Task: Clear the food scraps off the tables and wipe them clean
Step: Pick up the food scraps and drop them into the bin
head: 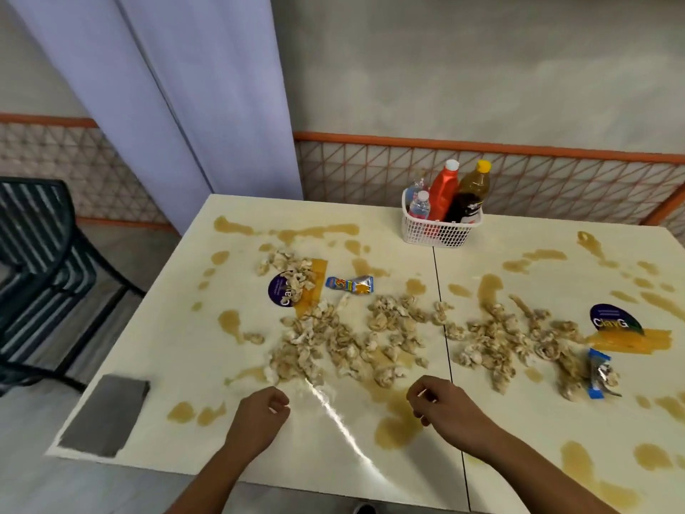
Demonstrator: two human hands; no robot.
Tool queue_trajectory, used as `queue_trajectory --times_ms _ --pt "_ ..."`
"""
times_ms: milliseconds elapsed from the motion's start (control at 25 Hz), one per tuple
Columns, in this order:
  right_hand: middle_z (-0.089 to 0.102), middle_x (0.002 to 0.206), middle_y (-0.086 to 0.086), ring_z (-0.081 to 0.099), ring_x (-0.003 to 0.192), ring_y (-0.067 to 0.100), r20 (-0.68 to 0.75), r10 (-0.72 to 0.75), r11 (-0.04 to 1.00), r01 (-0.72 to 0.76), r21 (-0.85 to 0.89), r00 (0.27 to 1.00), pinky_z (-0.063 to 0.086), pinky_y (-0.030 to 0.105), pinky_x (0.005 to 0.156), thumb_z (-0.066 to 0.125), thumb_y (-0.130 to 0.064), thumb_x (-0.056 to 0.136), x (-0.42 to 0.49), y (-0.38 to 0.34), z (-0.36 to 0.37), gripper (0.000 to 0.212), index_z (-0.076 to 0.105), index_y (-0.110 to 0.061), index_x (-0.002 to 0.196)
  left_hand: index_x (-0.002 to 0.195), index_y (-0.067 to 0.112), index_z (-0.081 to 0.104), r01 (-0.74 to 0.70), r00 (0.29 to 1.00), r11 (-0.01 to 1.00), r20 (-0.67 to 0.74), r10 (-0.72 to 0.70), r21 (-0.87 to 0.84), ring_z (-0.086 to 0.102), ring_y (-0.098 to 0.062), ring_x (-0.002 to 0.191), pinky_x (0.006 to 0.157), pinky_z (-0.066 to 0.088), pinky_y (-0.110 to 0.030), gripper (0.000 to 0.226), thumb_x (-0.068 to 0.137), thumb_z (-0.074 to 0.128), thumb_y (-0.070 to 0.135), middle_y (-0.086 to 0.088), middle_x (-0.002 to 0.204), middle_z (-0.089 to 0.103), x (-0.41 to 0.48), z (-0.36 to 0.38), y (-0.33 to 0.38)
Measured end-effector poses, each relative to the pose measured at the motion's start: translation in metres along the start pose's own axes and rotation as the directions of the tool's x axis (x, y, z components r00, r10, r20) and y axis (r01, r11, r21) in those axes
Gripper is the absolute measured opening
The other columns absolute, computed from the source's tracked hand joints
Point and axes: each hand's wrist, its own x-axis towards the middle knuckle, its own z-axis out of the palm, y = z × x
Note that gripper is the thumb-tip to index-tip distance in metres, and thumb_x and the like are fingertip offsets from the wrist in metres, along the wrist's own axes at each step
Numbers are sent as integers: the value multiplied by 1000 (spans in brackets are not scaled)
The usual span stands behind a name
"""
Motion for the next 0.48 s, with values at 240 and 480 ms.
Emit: queue_trajectory --times_ms 240,480 --pt "69 89 -1 67 83 24 81 -86 993 92 -78 993 55 35 75 57 -30 97 16 -33 25 14 67 -29 87 109 25 63 -6 989 956 -141 50 293 63 -20 99 81 53 -32 32 81 71 38 2 101 64 55 -14 -22" --pt "68 88 -3 65 79 16 98 -68 991 78 -105 993 51 27 70 58 -30 96 15 -33 36 14 67 -31 86 116 27 64 14 977 817 -181 111 577 58 -19 111 83 48 -36 29 92 59 42 3 111 65 66 3 -21"
